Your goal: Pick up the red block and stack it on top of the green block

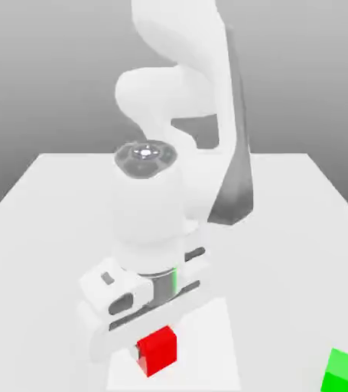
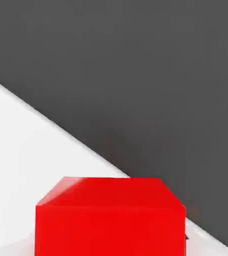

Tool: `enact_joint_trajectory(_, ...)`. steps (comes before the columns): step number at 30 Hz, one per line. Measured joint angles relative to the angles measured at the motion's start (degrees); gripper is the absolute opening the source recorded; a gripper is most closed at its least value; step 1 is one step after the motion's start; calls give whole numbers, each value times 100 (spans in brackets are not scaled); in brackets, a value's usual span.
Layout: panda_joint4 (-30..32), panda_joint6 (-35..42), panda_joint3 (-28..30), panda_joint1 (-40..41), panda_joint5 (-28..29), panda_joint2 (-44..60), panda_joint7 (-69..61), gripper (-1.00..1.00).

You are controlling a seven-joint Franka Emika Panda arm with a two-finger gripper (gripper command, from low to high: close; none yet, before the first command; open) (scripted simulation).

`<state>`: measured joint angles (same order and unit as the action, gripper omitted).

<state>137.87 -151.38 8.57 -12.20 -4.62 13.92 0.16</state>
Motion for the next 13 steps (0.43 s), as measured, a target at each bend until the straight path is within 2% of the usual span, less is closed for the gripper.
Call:
enact_joint_trajectory(6,-576,431,-766,-834,384,128,-278,-100)
enact_joint_trajectory(9,-967,125,-1037,-1207,598,816,-387,-100)
enact_joint_trajectory(10,-1016,31,-1061,-1251,629,958,-394,100)
enact_joint_trajectory(13,-1016,31,-1061,-1251,629,958,-395,100)
